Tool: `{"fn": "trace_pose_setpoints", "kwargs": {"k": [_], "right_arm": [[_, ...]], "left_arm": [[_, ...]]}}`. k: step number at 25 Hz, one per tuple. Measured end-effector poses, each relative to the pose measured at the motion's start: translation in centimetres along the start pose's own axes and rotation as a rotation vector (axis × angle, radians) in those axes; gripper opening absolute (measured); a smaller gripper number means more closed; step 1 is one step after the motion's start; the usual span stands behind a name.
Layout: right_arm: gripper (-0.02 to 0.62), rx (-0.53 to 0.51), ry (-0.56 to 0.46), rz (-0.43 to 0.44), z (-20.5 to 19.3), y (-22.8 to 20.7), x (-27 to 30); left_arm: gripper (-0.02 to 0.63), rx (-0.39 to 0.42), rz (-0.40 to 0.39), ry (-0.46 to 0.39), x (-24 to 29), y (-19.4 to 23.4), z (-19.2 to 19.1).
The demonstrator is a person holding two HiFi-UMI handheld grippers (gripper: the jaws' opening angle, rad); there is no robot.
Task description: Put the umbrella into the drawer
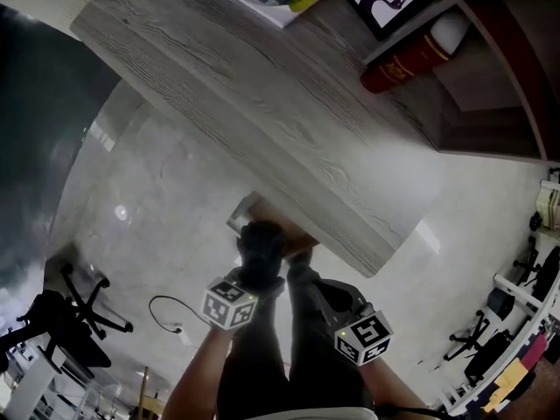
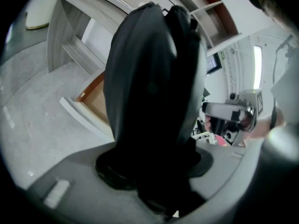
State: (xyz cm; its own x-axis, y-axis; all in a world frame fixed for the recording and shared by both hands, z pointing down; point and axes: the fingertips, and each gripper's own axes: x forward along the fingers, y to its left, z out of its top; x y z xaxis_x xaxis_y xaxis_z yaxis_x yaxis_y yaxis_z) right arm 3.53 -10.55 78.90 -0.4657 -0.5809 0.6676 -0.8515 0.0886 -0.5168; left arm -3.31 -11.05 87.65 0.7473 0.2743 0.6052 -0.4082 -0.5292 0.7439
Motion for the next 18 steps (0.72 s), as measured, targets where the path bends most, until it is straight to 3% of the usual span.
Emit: {"fn": "trace_pose_setpoints", "kwargs": {"k": [18], "right_arm": [[0.006,0.044,-0.034,-0.013,-0.8,-2.5,2.7]], "left_arm": [[0.241,0.001,0.025,0.213,4.5,3.3,1.4]]}}
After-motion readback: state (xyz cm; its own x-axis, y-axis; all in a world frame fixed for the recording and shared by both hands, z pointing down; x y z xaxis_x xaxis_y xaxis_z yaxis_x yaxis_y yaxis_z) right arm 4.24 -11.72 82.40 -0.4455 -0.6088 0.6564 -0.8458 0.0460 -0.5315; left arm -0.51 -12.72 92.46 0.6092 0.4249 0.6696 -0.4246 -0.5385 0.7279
